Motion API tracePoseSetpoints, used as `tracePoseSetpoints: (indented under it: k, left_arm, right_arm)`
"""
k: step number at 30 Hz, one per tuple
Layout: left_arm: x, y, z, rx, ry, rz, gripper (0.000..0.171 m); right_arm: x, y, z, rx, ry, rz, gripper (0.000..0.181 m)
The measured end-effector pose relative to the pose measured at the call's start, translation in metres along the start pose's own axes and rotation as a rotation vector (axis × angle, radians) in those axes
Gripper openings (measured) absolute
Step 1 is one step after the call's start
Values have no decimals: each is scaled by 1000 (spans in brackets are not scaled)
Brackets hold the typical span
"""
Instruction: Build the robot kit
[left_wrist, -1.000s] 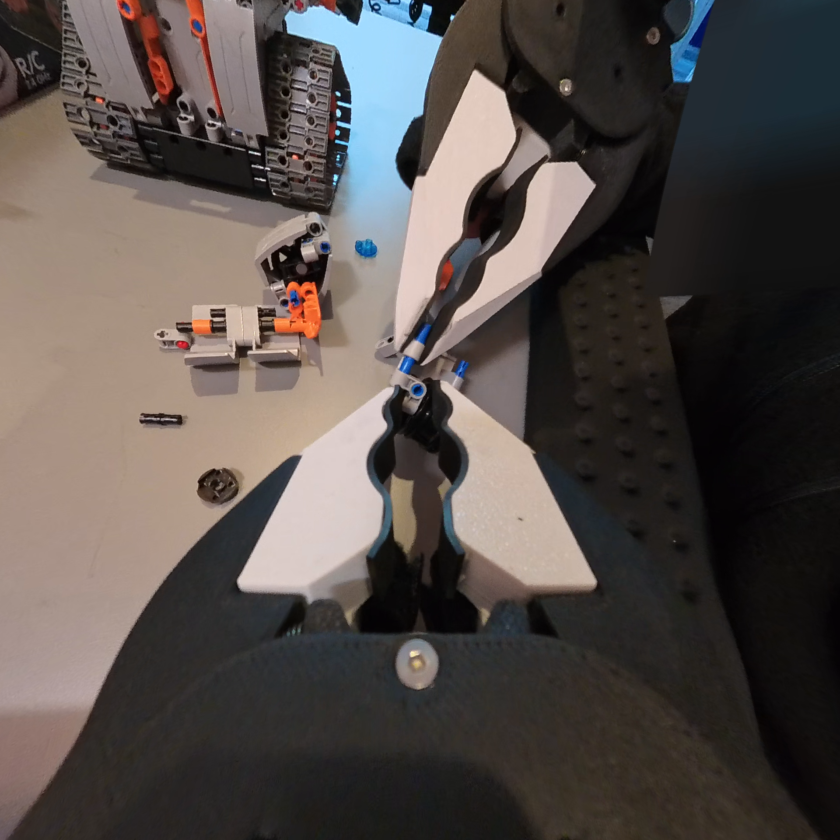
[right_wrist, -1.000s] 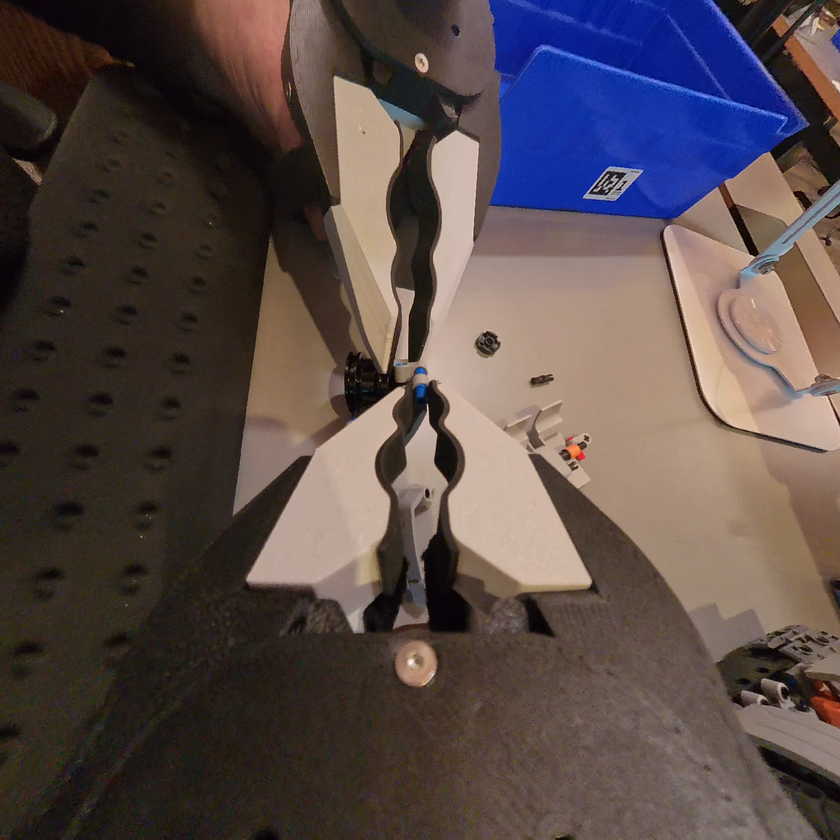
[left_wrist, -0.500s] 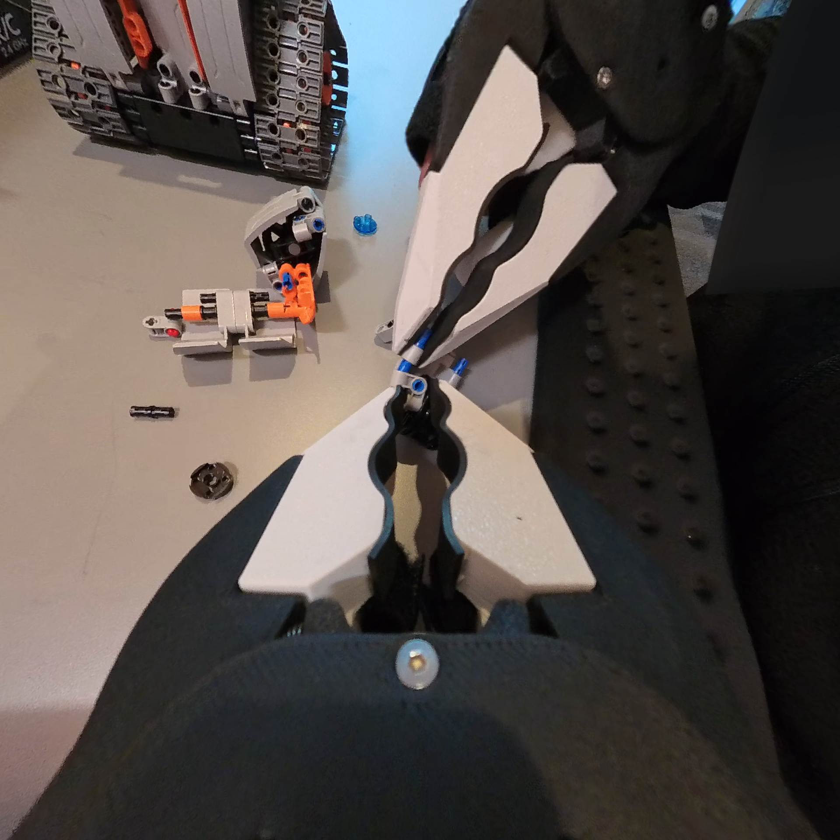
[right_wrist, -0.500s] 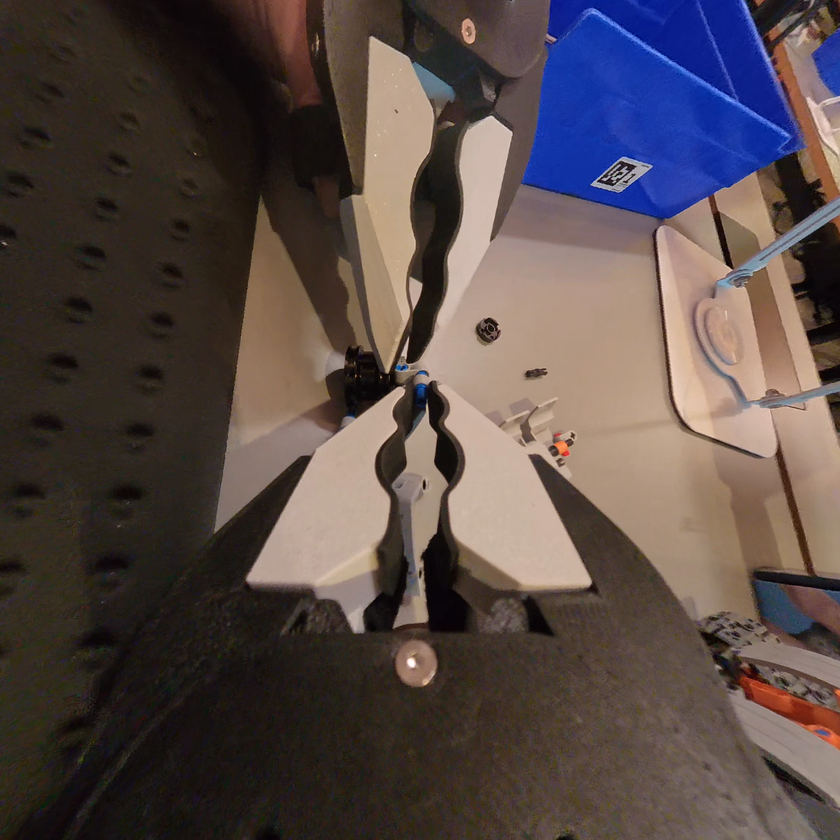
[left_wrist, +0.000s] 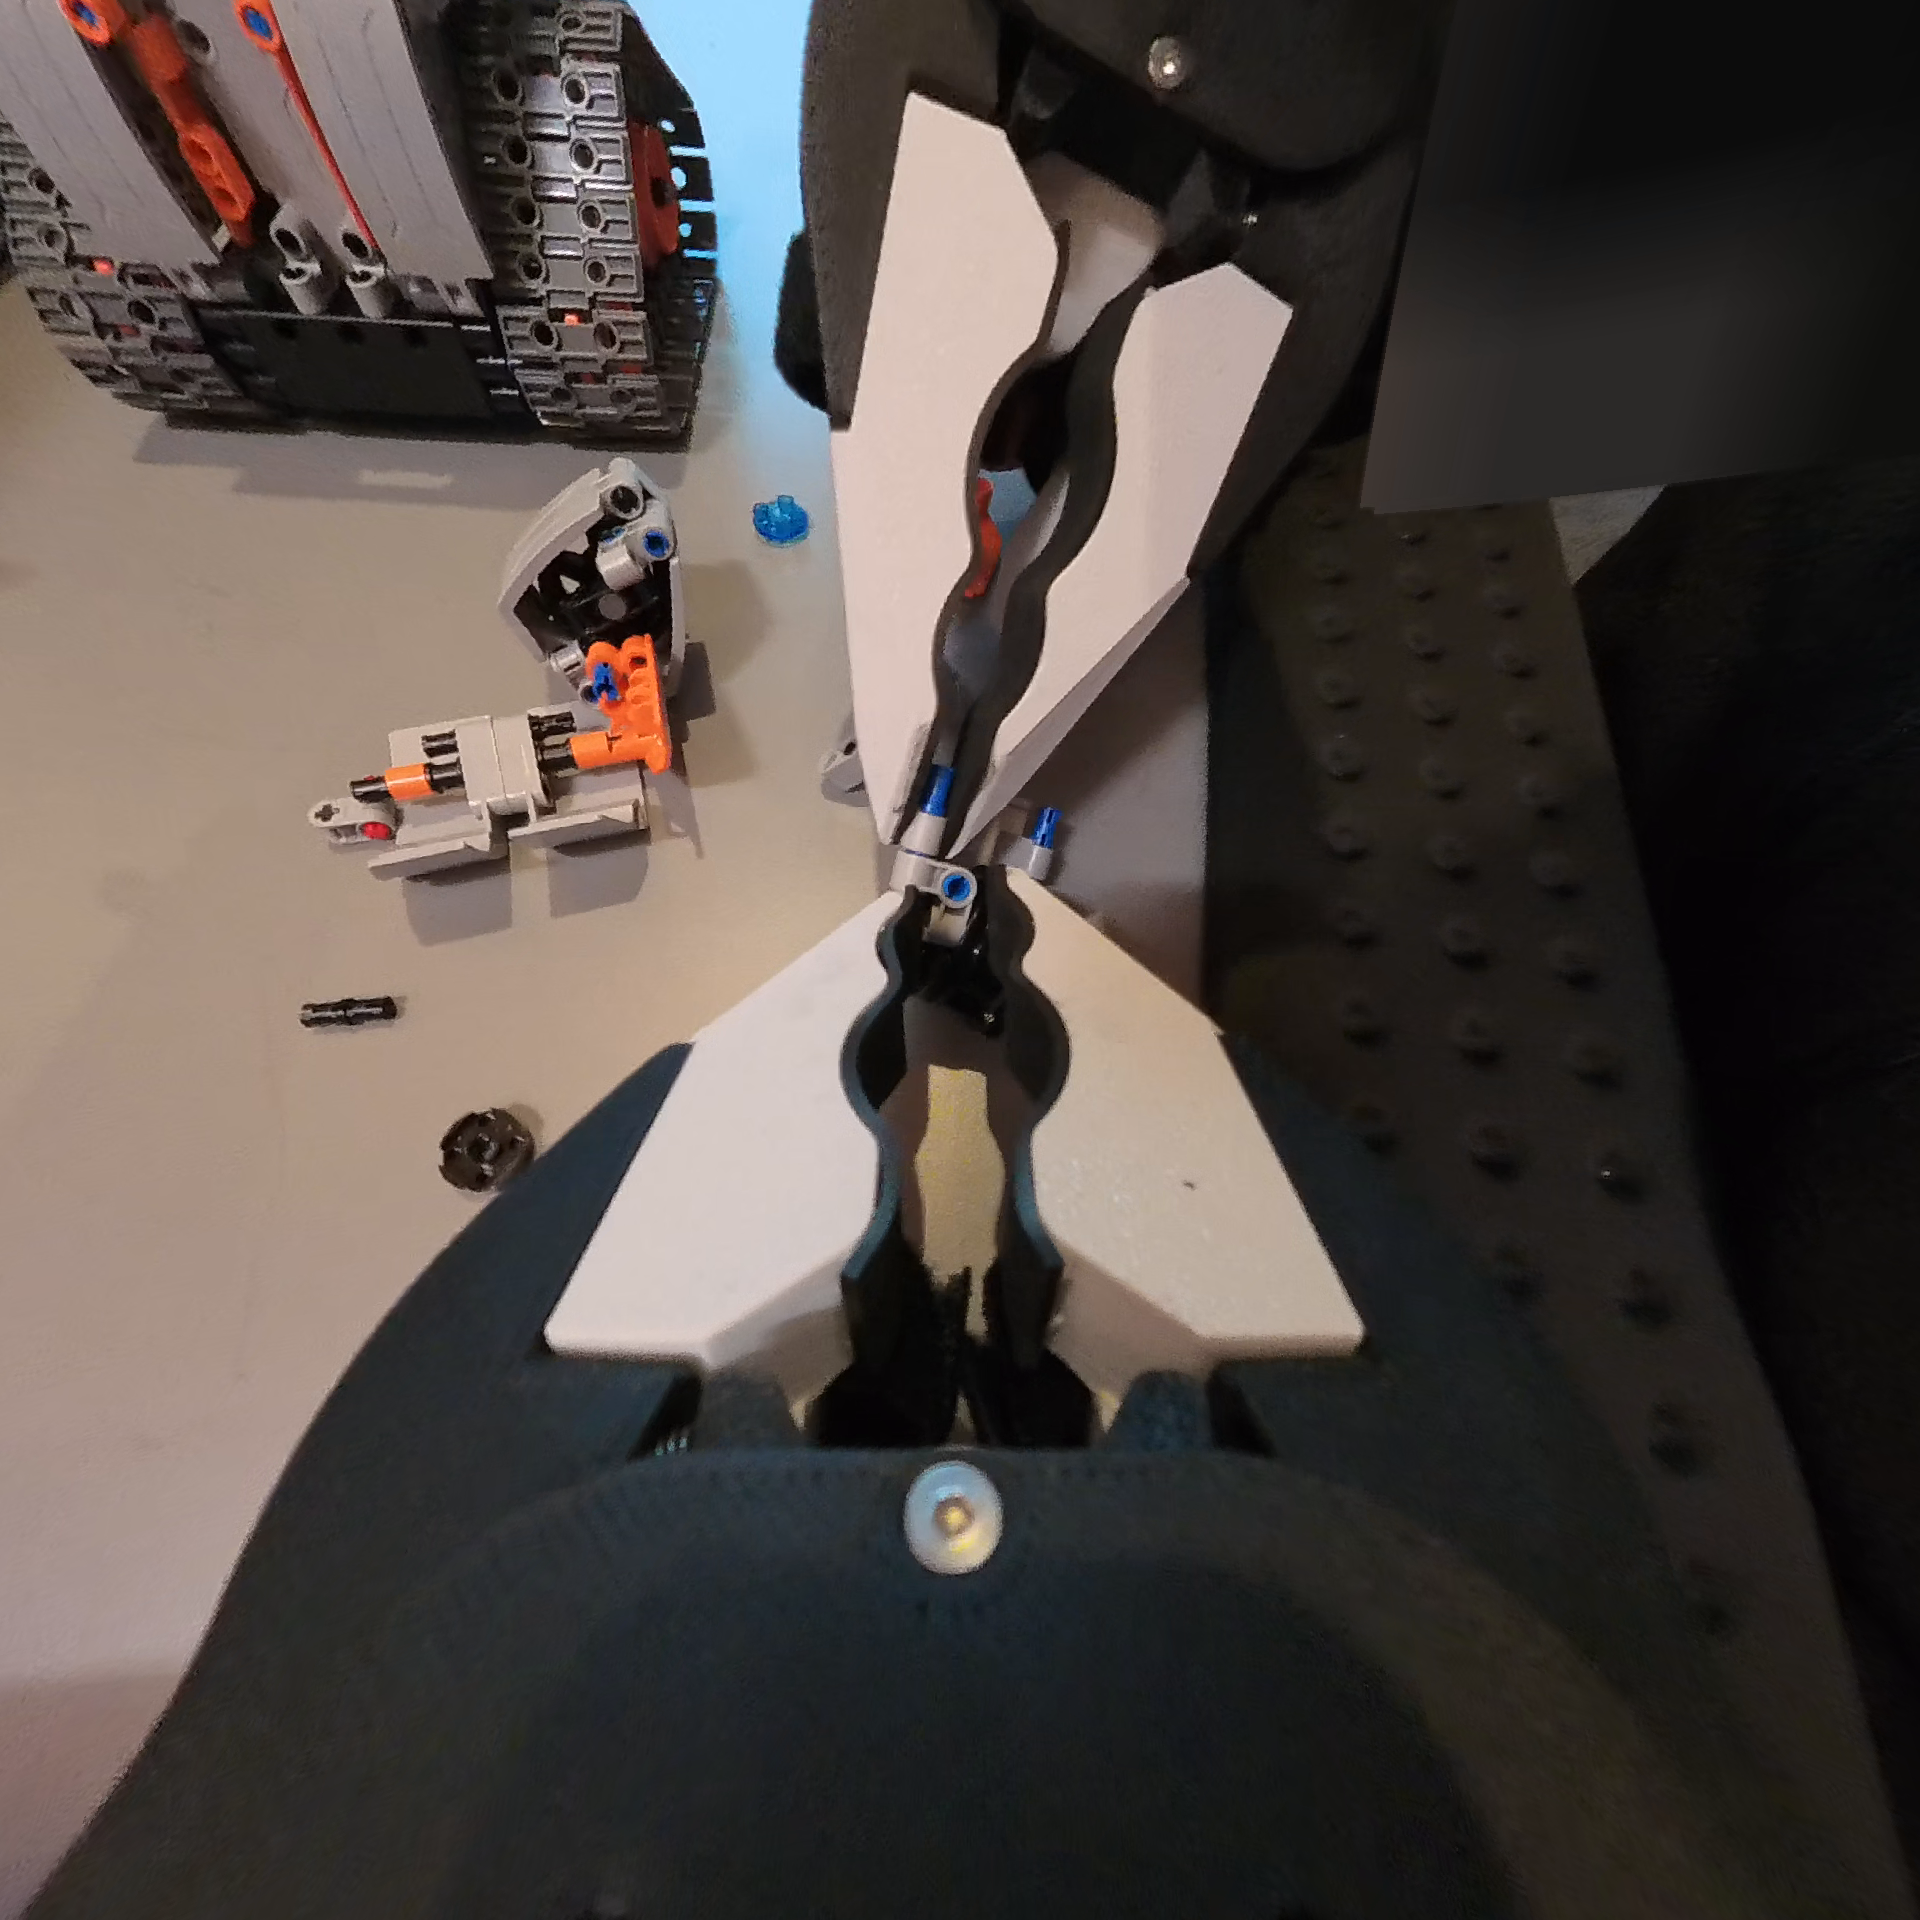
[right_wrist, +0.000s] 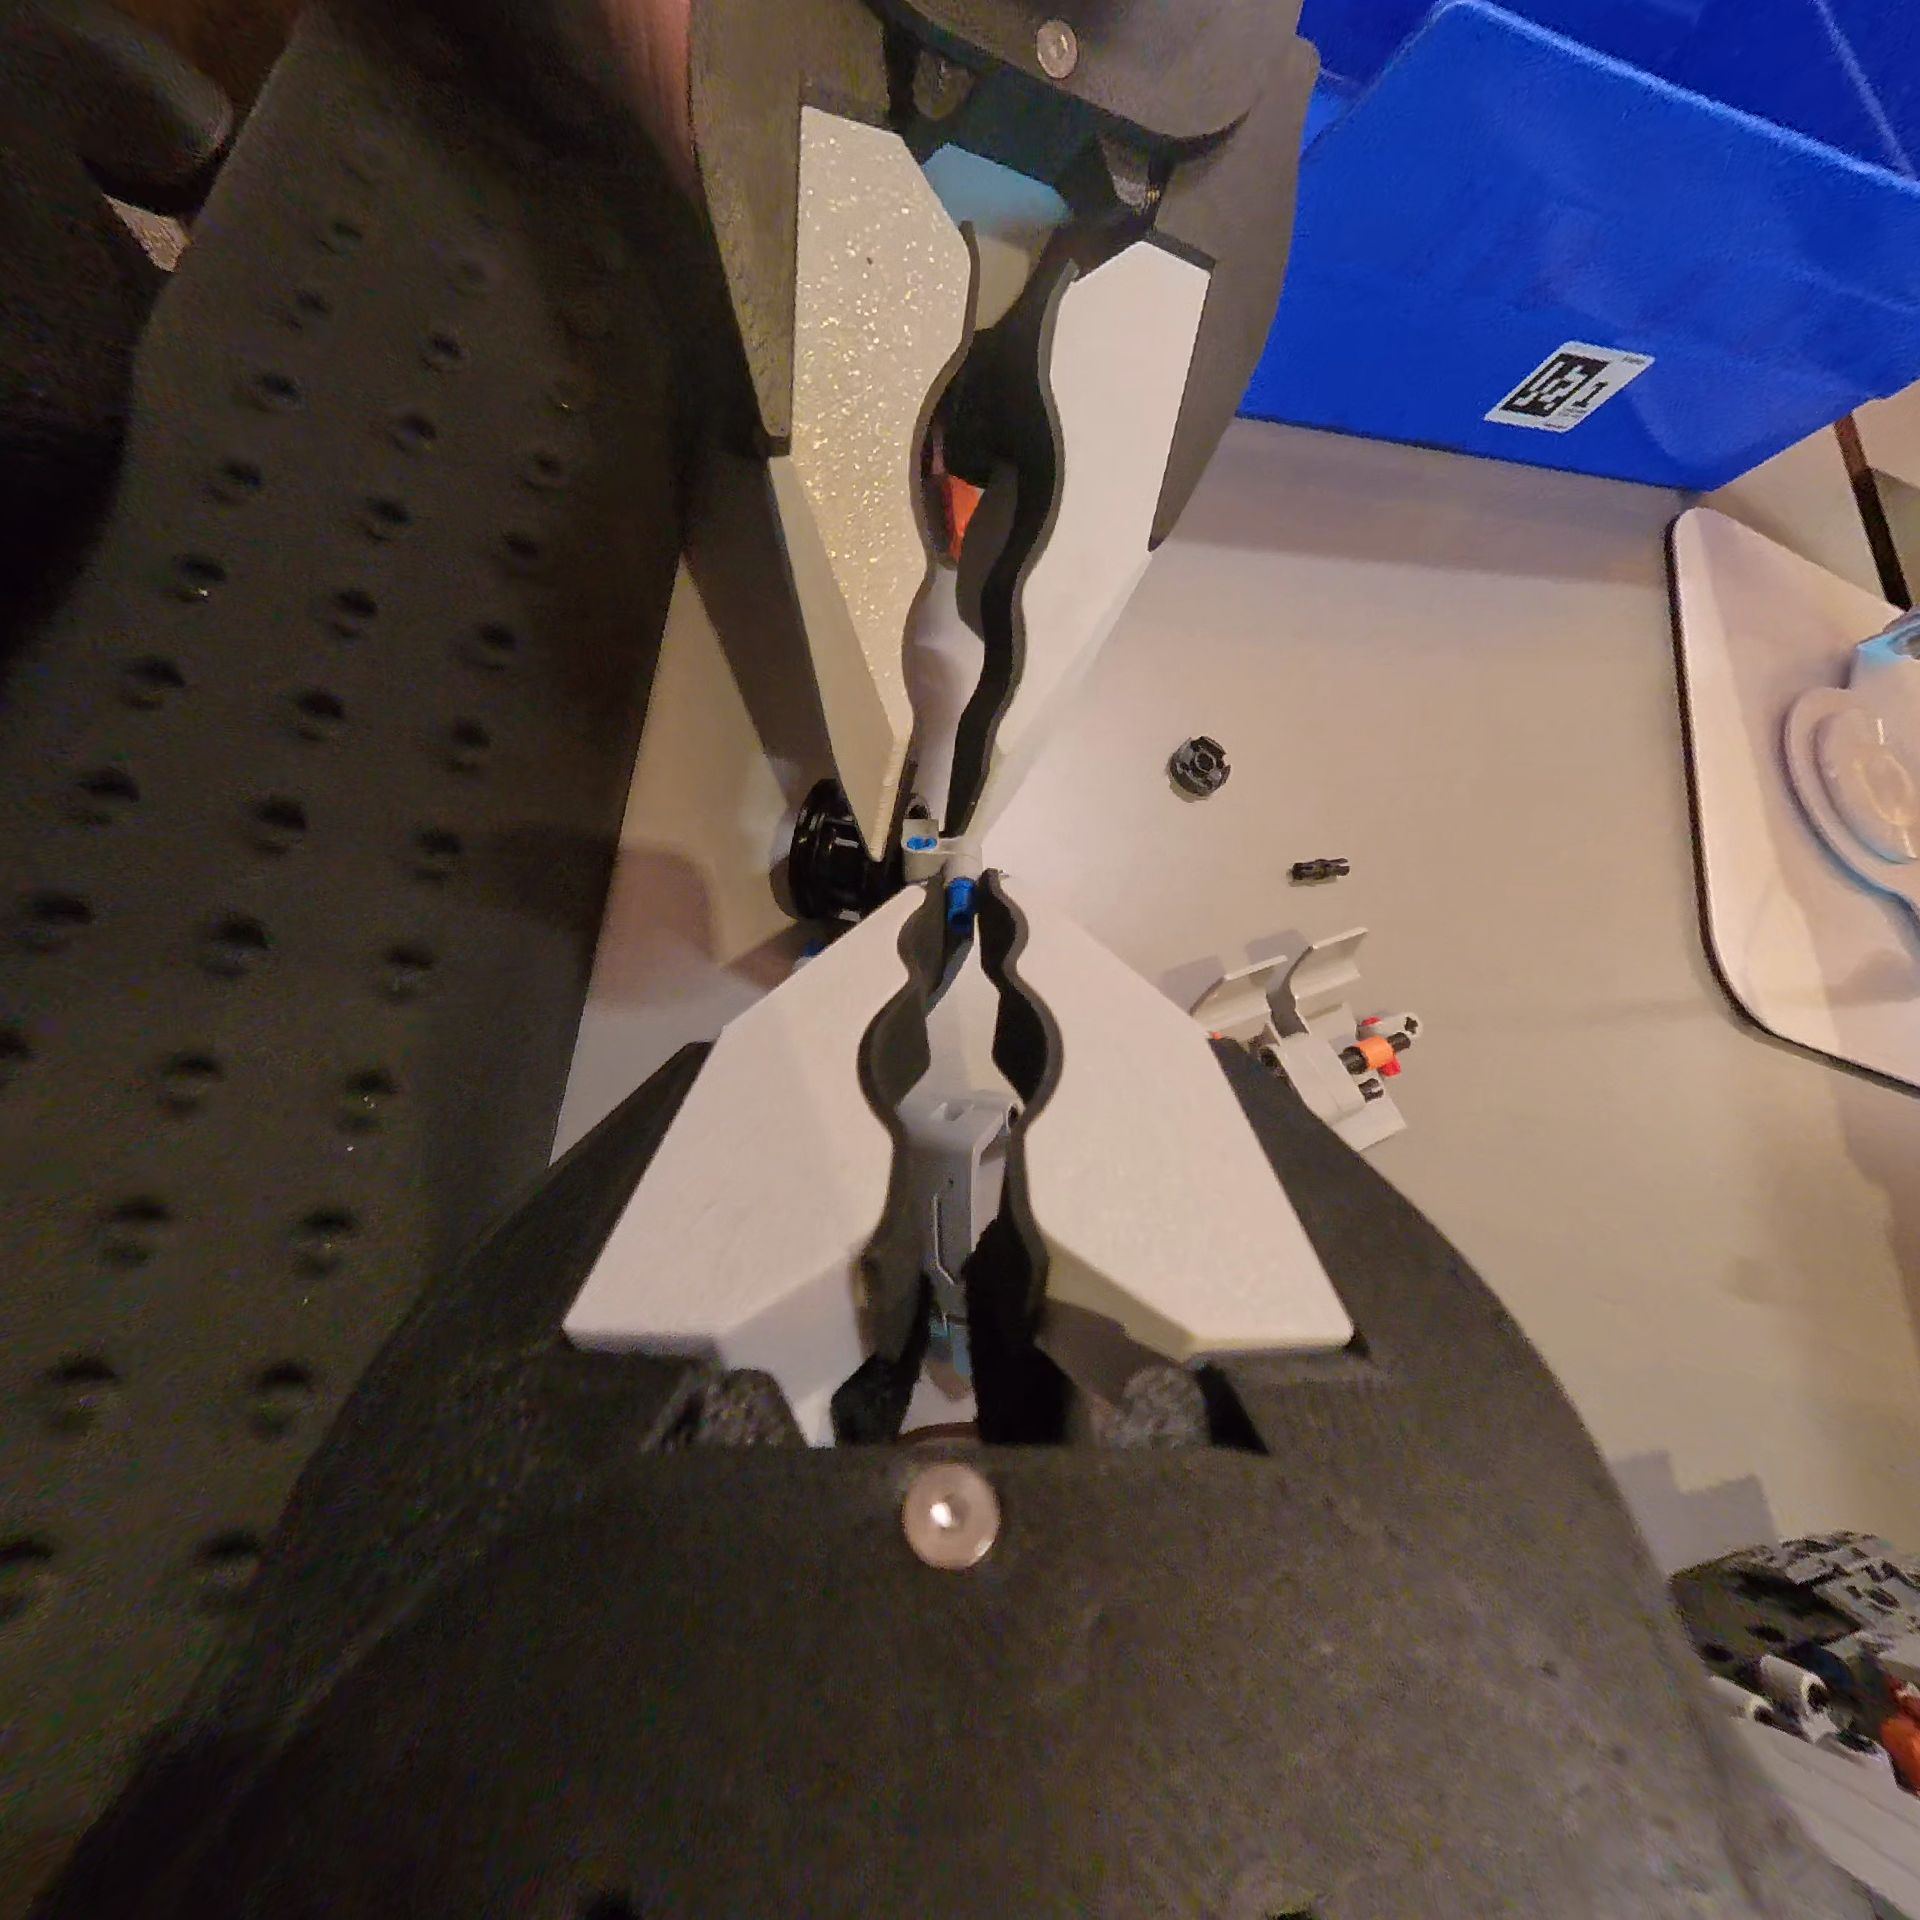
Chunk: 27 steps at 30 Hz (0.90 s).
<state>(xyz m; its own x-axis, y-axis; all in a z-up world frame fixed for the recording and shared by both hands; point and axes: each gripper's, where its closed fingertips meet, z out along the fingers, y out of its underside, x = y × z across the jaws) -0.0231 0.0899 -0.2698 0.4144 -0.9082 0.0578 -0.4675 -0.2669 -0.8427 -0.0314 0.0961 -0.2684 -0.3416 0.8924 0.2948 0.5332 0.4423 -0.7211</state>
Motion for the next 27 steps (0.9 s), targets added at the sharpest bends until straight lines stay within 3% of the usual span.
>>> tracePoseSetpoints:
  k: [12, 15, 18, 23, 27]
  left_arm:
    - [-7, -3, -2, 17, 6, -82, 14]
    - [-9, -8, -9, 40, -5, -74, 40]
    - [-7, -2, -7, 3, 21, -76, 46]
    - [-12, -6, -9, 15, -20, -49, 29]
    - [-19, -12, -12, 44, -61, -79, 27]
  right_arm:
    - [9, 1, -1, 15, 14, 78, 4]
    - [16, 0, -5, 35, 21, 131, 4]
    - [20, -4, -11, 81, 14, 173, 4]
    - [25, -8, -15, 84, 59, 161, 4]
    - [34, -8, -18, 64, 156, 139, 3]
